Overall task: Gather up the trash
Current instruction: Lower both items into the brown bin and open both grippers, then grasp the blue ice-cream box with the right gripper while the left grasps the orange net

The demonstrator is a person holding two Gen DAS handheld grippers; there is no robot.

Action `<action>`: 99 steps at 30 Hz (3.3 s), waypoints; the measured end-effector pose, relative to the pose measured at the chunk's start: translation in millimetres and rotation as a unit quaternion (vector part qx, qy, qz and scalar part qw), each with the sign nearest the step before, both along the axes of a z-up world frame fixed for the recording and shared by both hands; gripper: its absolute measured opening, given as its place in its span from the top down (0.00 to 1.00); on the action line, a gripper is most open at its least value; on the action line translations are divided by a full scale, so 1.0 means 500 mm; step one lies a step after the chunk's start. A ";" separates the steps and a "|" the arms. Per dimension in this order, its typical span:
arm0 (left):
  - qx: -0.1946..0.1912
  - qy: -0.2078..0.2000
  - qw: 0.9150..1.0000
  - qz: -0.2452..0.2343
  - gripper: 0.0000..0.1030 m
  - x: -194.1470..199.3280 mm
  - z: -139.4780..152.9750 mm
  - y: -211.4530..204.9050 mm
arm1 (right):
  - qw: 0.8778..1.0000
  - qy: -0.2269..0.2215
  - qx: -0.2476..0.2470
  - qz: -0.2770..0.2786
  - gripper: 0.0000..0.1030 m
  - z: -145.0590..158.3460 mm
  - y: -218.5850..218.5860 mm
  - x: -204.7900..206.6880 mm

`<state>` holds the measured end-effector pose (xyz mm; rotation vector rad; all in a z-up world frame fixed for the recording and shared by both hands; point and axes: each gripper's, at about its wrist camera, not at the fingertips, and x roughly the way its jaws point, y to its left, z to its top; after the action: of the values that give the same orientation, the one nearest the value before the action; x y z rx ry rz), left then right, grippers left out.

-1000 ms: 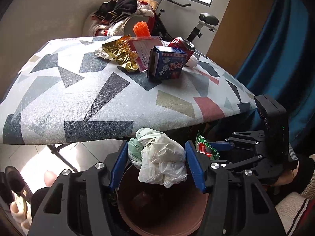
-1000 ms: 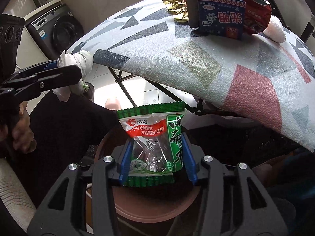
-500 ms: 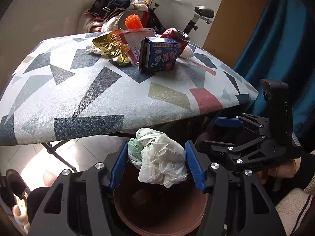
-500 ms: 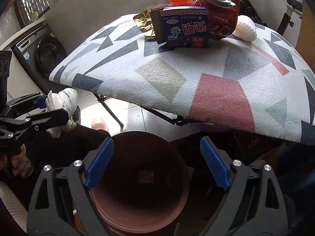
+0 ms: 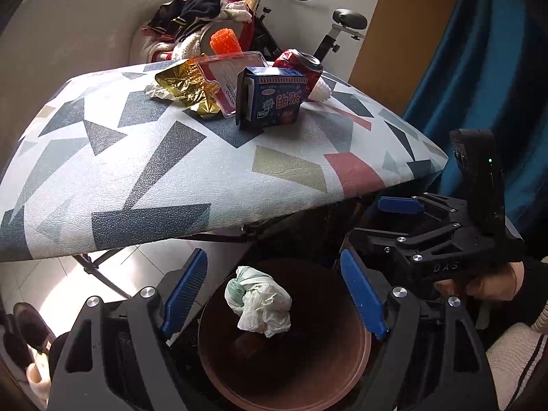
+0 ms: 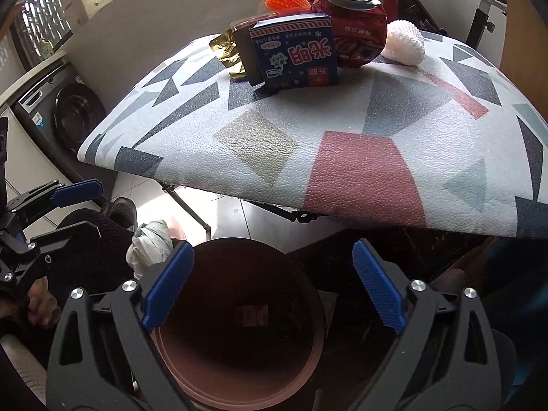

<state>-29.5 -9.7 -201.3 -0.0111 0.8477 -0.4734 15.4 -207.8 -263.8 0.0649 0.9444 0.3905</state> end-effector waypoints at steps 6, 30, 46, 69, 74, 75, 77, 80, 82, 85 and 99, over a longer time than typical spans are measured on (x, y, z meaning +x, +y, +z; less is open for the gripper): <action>0.022 -0.015 0.998 0.049 0.10 0.003 0.005 0.013 | 1.000 0.000 -0.001 0.002 0.10 -0.001 0.003 -0.002; 0.027 -0.056 0.993 0.097 0.07 0.050 0.072 0.055 | 0.999 -0.052 0.002 -0.002 0.06 0.058 -0.024 0.019; 0.032 -0.088 0.990 0.101 0.07 0.183 0.128 0.071 | 0.991 -0.124 0.003 -0.043 0.06 0.148 -0.044 0.186; -0.024 -0.027 0.988 0.150 0.07 0.280 0.068 0.162 | 0.989 -0.115 -0.059 -0.077 0.20 0.081 0.066 0.318; -0.063 -0.020 0.989 0.132 0.08 0.314 0.076 0.139 | 0.989 -0.116 -0.031 -0.084 0.20 0.087 0.019 0.279; -0.071 -0.017 0.989 0.127 0.11 0.324 0.078 0.131 | 0.989 -0.116 -0.025 -0.087 0.20 0.088 0.007 0.273; -0.078 -0.007 0.990 0.120 0.14 0.352 0.083 0.113 | 0.989 -0.117 -0.019 -0.093 0.20 0.091 -0.012 0.259; -0.093 -0.003 0.991 0.099 0.16 0.411 0.111 0.080 | 0.988 -0.123 -0.021 -0.095 0.20 0.092 -0.034 0.237; -0.097 -0.003 0.991 0.088 0.16 0.459 0.133 0.054 | 0.987 -0.124 -0.024 -0.098 0.20 0.090 -0.044 0.229; -0.097 0.000 0.993 0.069 0.16 0.543 0.162 0.005 | 0.986 -0.121 -0.017 -0.111 0.20 0.085 -0.070 0.218; 0.023 0.024 0.995 0.089 0.77 0.745 0.121 -0.119 | 0.986 -0.118 -0.013 -0.113 0.20 0.077 -0.120 0.196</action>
<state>343.0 -69.3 -140.9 -0.0546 0.8958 -0.2864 113.5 -267.8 -225.1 0.0991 0.6987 0.1711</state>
